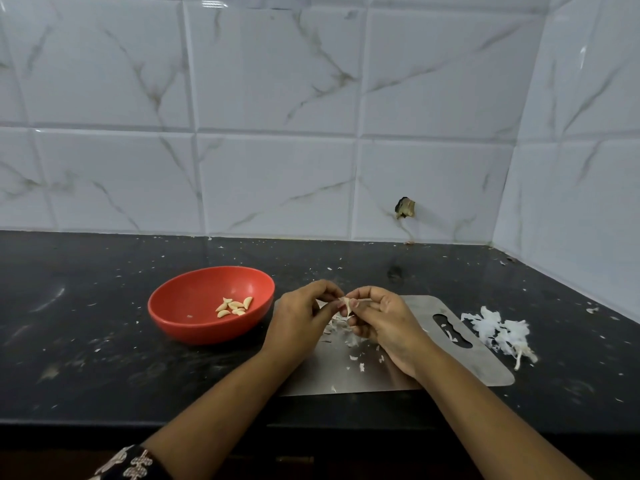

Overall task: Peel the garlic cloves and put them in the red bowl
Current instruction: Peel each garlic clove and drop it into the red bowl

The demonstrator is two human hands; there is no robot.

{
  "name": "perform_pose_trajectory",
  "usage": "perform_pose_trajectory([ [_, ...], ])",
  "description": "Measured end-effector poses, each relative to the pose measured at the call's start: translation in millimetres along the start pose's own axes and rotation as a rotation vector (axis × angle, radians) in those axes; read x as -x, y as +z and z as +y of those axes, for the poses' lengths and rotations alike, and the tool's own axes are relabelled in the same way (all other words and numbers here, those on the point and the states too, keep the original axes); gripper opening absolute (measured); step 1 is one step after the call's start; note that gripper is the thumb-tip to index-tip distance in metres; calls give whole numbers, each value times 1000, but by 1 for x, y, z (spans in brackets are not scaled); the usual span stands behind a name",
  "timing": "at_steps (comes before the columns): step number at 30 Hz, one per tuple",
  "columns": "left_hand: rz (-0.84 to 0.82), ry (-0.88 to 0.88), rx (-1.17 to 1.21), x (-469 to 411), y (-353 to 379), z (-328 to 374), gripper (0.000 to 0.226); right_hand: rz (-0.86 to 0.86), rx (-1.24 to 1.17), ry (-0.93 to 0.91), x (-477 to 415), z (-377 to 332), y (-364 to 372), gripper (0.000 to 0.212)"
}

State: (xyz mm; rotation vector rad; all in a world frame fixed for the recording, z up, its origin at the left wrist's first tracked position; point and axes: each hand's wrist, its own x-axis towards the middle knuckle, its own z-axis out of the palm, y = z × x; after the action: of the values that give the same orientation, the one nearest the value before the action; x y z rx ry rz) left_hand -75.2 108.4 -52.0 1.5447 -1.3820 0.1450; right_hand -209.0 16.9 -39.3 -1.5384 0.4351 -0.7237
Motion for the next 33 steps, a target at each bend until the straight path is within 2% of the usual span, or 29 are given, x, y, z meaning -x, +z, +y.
perform_pose_trajectory([
  [4,19,9,17,0,-1,1,12,-51,-9,6,1,-1,0,15],
  [12,76,115,-150,1,-3,3,7,-119,-30,68,2,-3,-1,17],
  [20,-29,166,-157,0,-4,-1,10,-150,-63,142,2,-6,-4,15],
  [25,-57,214,-297,0,-4,0,19,-144,-80,172,2,-6,-5,18],
  [30,-26,287,-413,1,-8,6,19,-149,-82,192,3,-8,-5,20],
  [33,-42,312,-491,1,-8,7,28,-150,-91,191,3,-8,-5,20],
])
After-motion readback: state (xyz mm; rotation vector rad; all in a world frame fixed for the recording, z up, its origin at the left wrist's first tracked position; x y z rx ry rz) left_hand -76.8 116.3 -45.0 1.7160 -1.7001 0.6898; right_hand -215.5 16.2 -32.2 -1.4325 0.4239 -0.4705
